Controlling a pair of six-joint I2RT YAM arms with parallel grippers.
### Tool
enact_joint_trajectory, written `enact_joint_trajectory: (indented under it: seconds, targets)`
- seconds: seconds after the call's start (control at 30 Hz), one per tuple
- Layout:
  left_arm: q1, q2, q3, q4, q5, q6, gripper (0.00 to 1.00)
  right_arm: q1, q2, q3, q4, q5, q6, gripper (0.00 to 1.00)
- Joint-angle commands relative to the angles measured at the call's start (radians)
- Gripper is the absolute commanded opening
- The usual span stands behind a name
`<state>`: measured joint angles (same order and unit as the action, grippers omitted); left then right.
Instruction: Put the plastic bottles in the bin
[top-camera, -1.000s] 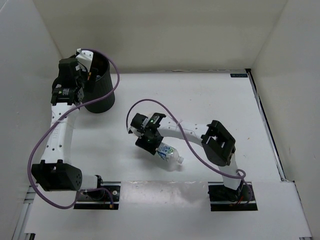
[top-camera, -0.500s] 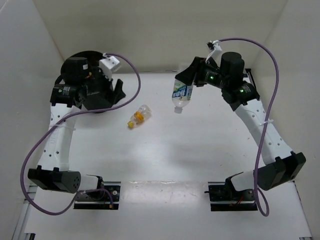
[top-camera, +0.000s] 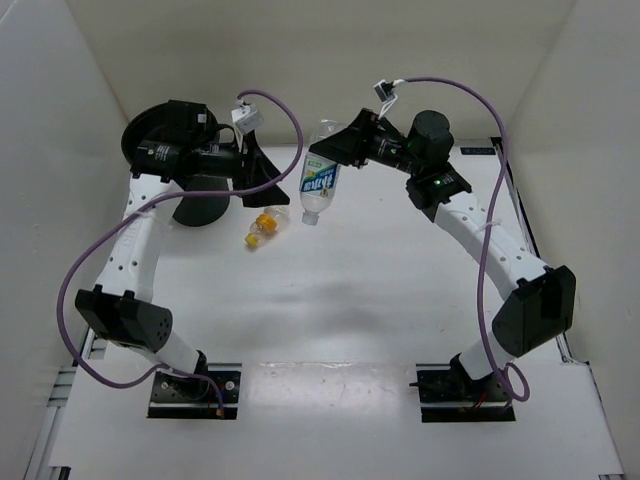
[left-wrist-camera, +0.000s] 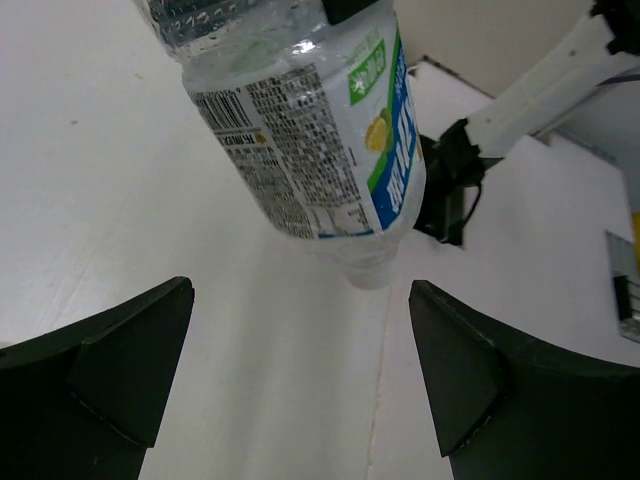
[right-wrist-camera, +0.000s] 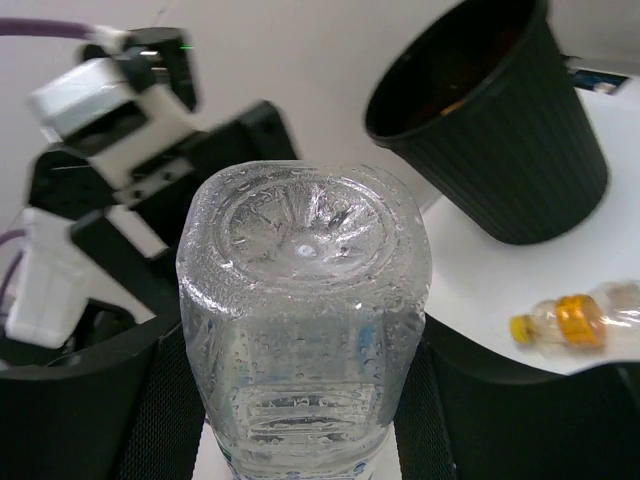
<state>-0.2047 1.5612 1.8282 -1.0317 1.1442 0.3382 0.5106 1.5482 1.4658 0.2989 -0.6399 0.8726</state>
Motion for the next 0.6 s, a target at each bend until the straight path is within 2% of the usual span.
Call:
enact_joint_trajectory:
  seconds: [0.0, 0.07, 0.17, 0.4, 0.57]
  targets:
    - [0.001, 0.026, -0.007, -0.002, 0.19, -0.033, 1.0, 0.029, 0.035, 0.073, 0.108, -0.033, 0.039, 0.0]
    - [0.001, 0.026, -0.026, 0.007, 0.267, -0.044, 1.0, 0.052, 0.053, 0.122, 0.069, -0.043, 0.0, 0.0]
    - [0.001, 0.026, -0.05, 0.051, 0.305, -0.103, 1.0, 0.063, 0.076, 0.137, 0.057, -0.053, -0.011, 0.0]
    - [0.001, 0.036, -0.05, 0.082, 0.33, -0.125, 1.0, 0.094, 0.116, 0.157, 0.057, -0.063, -0.001, 0.0]
    - [0.001, 0.045, -0.061, 0.096, 0.321, -0.148, 1.0, 0.103, 0.148, 0.166, 0.135, -0.084, 0.055, 0.0]
